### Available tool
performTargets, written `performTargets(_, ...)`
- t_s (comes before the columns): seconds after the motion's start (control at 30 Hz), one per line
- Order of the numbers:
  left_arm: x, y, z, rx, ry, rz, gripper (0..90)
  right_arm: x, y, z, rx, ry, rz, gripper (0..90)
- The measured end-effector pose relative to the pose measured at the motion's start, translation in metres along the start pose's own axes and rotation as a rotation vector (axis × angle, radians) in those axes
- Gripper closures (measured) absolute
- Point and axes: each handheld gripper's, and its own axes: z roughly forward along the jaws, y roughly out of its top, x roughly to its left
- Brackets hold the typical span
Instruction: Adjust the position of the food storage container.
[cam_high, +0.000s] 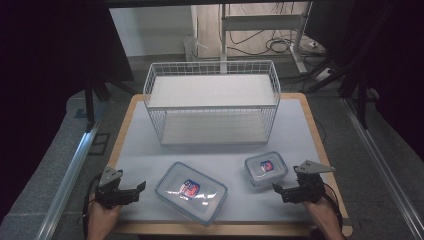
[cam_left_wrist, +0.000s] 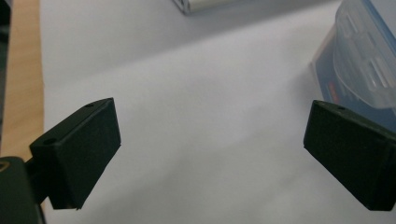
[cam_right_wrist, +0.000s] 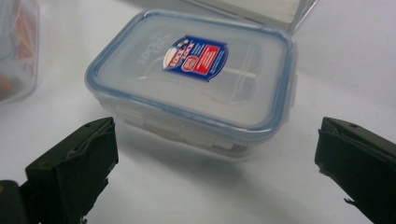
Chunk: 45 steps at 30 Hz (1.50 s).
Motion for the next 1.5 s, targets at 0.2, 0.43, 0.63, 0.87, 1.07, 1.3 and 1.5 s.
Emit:
performTargets(0.2,-0.002,0.002,0.0,-0.009,-0.01,0.004,7.0,-0.004,-0.001,0.0,-0.023,-0.012,0.018,0.0)
performTargets(0.43,-0.007,0.004,0.006,0.049,-0.033,0.014,7.7,-0.007,-0.002,0.002,-0.014,-0.025,0.023,0.0)
performTargets(0.63,-0.008,0.005,0.007,0.041,-0.034,0.02,7.7,-0.008,-0.002,0.003,-0.007,-0.041,0.056,0.0)
performTargets(0.87,-0.01,0.005,0.01,0.057,-0.042,0.03,8.0,-0.005,-0.001,0.004,-0.012,-0.057,0.058,0.0)
performTargets(1.07,-0.009,0.006,0.008,0.042,-0.04,0.025,7.9,-0.003,0.003,-0.001,-0.024,-0.031,0.095,0.4)
performTargets(1.3,-0.008,0.006,0.008,0.03,-0.04,0.017,7.9,0.001,0.009,-0.007,-0.023,-0.046,0.065,16.3)
performTargets(1.5,-0.011,0.007,0.008,0.024,-0.043,0.019,7.8,0.013,0.022,-0.006,-0.035,0.056,0.041,52.0)
